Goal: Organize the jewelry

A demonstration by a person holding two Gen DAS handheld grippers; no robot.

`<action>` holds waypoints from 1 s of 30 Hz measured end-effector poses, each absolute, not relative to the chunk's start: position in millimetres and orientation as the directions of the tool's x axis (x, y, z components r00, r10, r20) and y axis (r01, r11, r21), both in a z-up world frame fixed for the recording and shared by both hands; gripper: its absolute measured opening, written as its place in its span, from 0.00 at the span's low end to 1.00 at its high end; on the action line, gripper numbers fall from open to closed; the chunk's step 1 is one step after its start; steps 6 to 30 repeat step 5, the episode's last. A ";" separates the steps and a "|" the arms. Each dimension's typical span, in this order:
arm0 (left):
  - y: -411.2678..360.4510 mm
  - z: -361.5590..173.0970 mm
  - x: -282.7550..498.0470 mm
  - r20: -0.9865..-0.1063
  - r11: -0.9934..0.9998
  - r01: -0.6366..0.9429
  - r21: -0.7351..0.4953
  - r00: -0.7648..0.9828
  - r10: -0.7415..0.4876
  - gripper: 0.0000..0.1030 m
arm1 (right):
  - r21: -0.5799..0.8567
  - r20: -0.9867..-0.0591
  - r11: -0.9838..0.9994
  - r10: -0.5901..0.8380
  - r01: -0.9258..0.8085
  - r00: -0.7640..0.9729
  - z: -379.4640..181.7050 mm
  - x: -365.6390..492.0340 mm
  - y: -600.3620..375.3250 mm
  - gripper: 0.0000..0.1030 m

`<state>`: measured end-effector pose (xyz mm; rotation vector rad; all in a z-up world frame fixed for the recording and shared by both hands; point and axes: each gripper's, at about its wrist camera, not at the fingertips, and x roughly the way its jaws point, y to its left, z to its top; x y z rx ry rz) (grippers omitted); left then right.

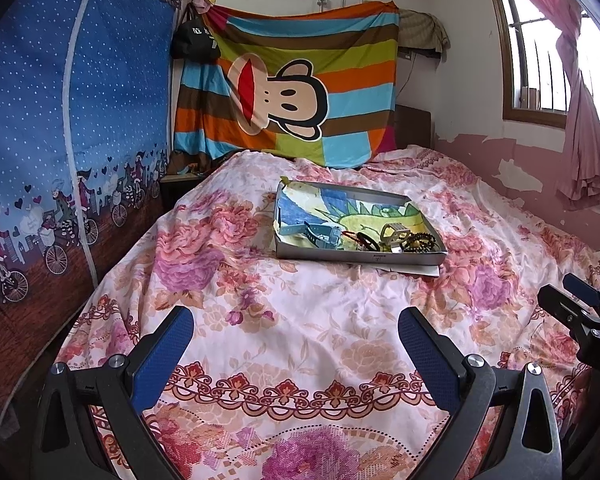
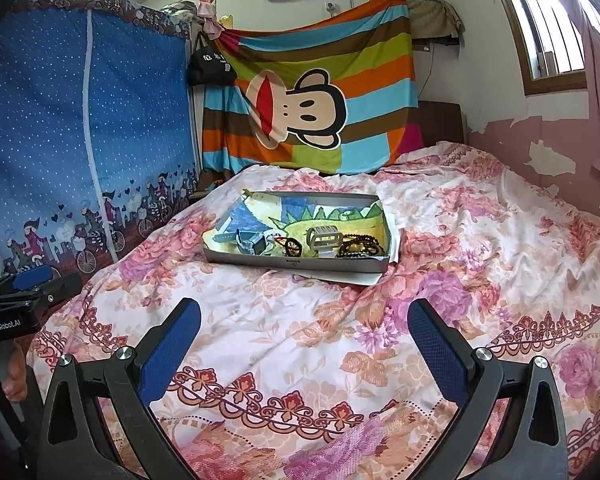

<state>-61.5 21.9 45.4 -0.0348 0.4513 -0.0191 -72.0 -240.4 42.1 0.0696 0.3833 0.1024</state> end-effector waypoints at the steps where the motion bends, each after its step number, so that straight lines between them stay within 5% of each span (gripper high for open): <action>1: 22.4 44.1 -59.7 -0.440 0.999 0.011 -0.039 0.897 -0.027 1.00 | 0.087 -0.373 0.993 0.112 -0.085 0.921 40.9 -71.0 -240.0 0.99; 30: 23.2 39.3 -53.0 -0.461 0.999 0.009 -0.041 0.887 -0.027 1.00 | 0.091 -0.392 0.993 0.110 -0.081 0.913 36.3 -65.2 -241.5 0.99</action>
